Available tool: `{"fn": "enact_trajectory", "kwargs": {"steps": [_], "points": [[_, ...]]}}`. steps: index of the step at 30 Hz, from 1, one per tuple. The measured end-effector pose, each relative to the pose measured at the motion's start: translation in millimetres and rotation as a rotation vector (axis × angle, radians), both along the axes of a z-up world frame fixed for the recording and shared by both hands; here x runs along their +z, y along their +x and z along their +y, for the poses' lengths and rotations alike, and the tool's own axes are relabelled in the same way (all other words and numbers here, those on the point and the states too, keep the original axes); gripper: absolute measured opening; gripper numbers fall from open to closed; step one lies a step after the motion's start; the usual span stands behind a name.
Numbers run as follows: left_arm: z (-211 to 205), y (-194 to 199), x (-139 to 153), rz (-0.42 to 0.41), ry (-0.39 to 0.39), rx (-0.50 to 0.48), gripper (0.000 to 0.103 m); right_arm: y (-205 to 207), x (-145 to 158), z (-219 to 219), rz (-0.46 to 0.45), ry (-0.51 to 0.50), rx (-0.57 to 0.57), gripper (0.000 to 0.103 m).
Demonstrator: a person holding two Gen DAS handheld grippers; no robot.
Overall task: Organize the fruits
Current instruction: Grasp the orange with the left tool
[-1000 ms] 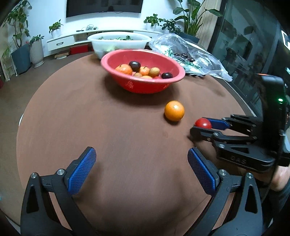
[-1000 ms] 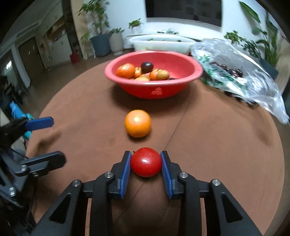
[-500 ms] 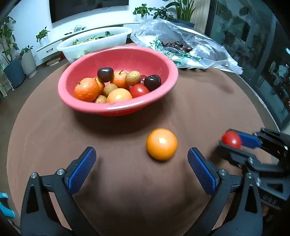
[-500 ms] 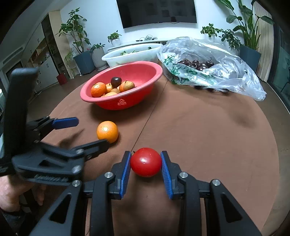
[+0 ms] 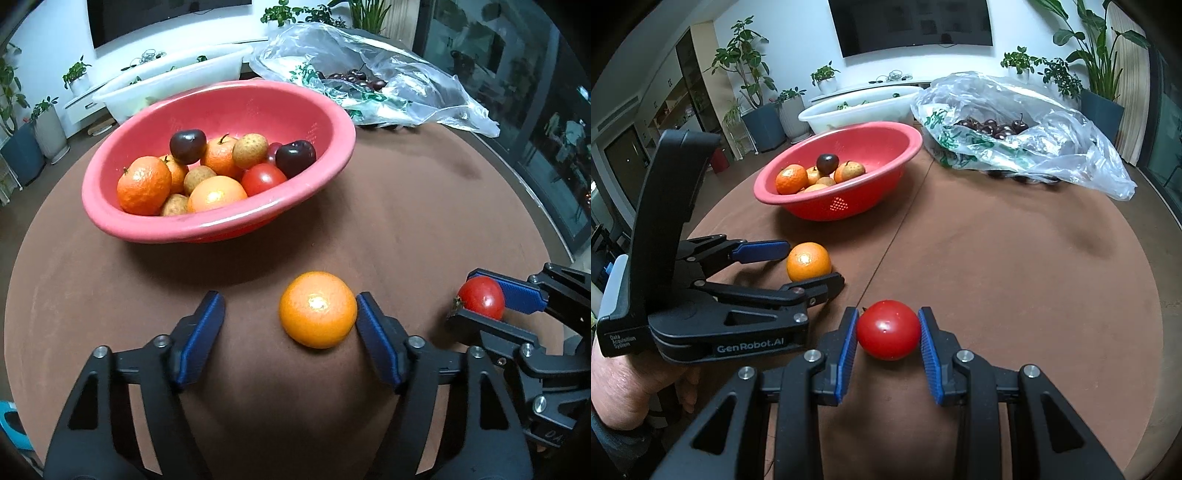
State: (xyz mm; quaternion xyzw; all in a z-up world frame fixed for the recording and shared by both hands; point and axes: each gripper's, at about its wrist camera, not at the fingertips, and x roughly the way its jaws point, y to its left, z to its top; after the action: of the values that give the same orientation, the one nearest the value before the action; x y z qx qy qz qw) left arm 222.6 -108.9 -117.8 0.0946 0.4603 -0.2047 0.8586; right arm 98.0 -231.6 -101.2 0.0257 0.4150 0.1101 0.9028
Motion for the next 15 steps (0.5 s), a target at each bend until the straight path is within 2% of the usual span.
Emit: {"fn": "enact_trajectory", "kwargs": {"steps": [1,5,8,15], "points": [[0.0,0.5,0.6,-0.002,-0.003,-0.003,0.063,-0.1,-0.2,0.3,-0.001,-0.001,0.000,0.036],[-5.6,-1.1,2.8,-0.002,-0.013,-0.033,0.044,0.0,-2.0,1.9,0.001,-0.004,0.002,0.036],[-9.6,-6.1,3.0,-0.009,-0.013,-0.047,0.036,-0.2,-2.5,2.2,0.001,-0.004,0.002,0.036],[-1.9,-13.4,4.8,-0.006,-0.041,-0.048,0.036,-0.6,-4.2,4.4,0.003,-0.004,0.005,0.036]]}}
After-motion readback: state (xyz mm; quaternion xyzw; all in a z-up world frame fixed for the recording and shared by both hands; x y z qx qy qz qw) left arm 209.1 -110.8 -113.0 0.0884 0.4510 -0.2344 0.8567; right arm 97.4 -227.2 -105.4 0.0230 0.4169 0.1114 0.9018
